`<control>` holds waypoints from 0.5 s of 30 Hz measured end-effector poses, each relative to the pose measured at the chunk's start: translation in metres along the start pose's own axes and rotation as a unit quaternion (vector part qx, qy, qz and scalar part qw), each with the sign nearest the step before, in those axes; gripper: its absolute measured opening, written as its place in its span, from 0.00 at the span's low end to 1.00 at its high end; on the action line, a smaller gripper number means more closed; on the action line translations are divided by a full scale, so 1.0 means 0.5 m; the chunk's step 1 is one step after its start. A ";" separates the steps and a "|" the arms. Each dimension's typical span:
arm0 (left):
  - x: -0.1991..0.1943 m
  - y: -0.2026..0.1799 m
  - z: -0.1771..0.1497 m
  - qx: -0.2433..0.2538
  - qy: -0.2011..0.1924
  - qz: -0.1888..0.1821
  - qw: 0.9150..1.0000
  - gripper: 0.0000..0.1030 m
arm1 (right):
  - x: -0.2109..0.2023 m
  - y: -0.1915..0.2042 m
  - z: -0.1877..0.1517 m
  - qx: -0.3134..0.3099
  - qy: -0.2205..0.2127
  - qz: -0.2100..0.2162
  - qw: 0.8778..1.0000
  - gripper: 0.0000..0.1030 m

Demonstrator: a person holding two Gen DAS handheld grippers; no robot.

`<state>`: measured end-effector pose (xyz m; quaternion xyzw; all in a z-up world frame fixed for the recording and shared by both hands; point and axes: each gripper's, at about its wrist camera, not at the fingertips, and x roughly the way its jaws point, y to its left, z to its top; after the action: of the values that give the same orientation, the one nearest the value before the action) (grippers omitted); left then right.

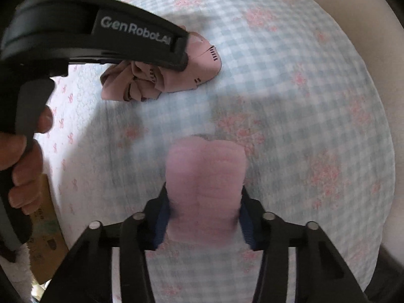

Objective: Organize soft objects
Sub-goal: 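Grasp the pink cloth with the left tool while the right grasps the pink fuzzy pad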

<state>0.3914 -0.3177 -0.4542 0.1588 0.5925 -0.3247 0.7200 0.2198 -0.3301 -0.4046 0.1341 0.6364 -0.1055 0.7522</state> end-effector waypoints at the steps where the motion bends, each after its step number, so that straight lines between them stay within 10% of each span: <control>1: -0.004 -0.003 -0.001 0.003 -0.002 0.004 1.000 0.33 | -0.001 -0.002 0.000 0.002 0.000 0.002 1.000 0.40; 15: -0.124 0.004 -0.021 -0.021 -0.032 0.012 0.999 0.27 | -0.103 -0.071 -0.007 0.018 -0.030 0.024 0.999 0.38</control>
<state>0.3795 -0.2924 -0.3977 0.1400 0.5743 -0.3081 0.7454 0.1962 -0.3631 -0.3569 0.1595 0.6084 -0.1027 0.7706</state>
